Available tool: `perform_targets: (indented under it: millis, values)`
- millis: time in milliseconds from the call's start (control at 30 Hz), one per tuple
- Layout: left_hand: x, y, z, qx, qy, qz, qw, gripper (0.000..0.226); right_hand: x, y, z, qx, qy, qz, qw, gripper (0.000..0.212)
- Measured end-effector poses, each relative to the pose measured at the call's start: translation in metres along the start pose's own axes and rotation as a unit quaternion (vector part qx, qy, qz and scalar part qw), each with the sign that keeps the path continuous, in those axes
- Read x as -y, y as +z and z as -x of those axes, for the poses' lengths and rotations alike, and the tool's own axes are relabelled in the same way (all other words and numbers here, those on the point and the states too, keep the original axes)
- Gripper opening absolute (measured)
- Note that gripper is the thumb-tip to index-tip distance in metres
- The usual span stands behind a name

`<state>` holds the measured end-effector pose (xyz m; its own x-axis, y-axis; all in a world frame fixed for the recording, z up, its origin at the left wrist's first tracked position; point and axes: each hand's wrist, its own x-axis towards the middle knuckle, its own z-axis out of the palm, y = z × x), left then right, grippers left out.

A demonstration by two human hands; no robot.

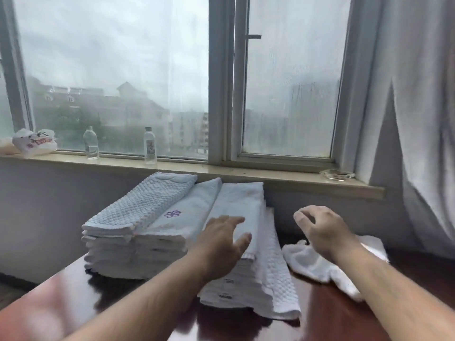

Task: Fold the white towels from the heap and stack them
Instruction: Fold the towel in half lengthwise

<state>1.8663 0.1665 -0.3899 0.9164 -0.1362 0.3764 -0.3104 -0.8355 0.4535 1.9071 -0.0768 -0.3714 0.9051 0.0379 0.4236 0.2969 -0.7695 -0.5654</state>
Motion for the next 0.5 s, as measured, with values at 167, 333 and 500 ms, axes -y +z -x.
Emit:
perform_targets:
  millis: [167, 333, 500]
  values:
    - [-0.025, 0.061, 0.032, -0.006, 0.067, 0.151, 0.986, 0.026, -0.076, 0.007, 0.086, -0.079, 0.118, -0.073, 0.987, 0.022]
    - [-0.043, 0.135, 0.043, 0.017, 0.031, 0.263, 0.964, 0.022, -0.145, 0.021, 0.137, -0.162, 0.205, -0.102, 0.960, 0.021]
    - [-0.054, 0.188, 0.027, 0.041, -0.036, 0.312, 0.948, 0.017, -0.179, 0.022, 0.117, -0.186, 0.280, -0.101, 0.936, 0.020]
